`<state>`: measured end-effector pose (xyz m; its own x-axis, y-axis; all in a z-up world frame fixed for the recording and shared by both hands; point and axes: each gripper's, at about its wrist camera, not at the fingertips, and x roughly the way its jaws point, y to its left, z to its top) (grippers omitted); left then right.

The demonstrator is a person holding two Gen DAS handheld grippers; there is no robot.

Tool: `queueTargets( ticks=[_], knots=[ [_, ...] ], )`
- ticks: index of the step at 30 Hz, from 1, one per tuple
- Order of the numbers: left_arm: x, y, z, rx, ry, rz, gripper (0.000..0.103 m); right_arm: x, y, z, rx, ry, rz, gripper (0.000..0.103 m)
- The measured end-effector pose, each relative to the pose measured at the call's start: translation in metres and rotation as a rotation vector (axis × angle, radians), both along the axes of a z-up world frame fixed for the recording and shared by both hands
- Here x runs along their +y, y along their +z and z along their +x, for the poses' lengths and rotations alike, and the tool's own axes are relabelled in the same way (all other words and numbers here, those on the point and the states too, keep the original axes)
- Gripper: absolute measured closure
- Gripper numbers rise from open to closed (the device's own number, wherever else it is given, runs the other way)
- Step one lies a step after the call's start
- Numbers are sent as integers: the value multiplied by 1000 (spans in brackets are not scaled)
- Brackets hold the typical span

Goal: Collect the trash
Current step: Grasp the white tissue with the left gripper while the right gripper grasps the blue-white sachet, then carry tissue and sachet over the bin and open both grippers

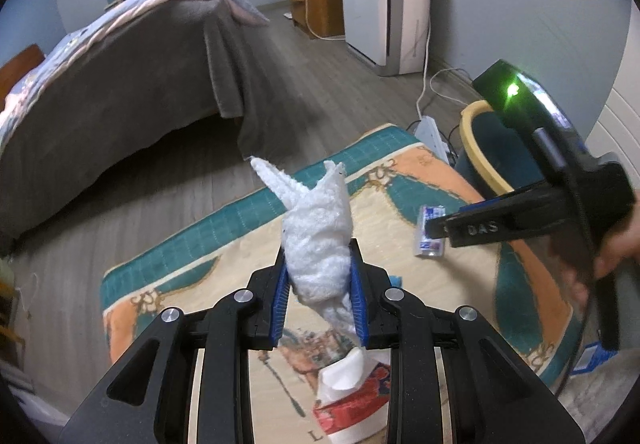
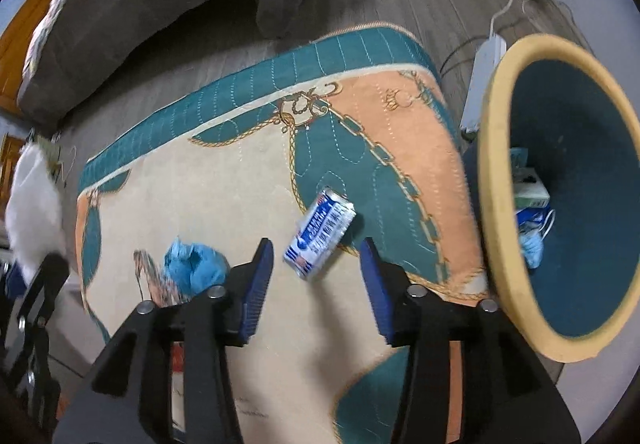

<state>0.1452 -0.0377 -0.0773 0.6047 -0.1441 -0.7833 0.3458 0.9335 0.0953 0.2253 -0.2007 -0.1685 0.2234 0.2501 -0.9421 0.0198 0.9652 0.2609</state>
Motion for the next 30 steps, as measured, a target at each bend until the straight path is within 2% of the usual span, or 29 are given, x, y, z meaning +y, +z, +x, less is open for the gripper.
queueTargets(
  ticks=[4, 7, 9, 11, 14, 21, 30],
  knots=[
    [13, -3, 3, 4, 7, 3, 75, 8, -17, 8, 28, -35, -30, 57],
    [19, -5, 3, 10, 13, 3, 75, 22, -18, 13, -1, 6, -112, 58],
    [24, -5, 3, 12, 20, 0, 75, 28, -18, 10, -19, 31, -200, 78],
    [26, -3, 3, 13, 25, -9, 75, 25, -16, 8, -22, 24, -188, 84],
    [22, -1, 3, 11, 22, -16, 75, 16, -6, 4, -37, 15, -146, 86],
    [-13, 7, -2, -12, -33, -25, 75, -26, 48, -14, -150, -8, -100, 86],
    [-83, 11, -13, -22, -168, -38, 75, -119, 126, -59, -306, -30, -202, 87]
  ],
)
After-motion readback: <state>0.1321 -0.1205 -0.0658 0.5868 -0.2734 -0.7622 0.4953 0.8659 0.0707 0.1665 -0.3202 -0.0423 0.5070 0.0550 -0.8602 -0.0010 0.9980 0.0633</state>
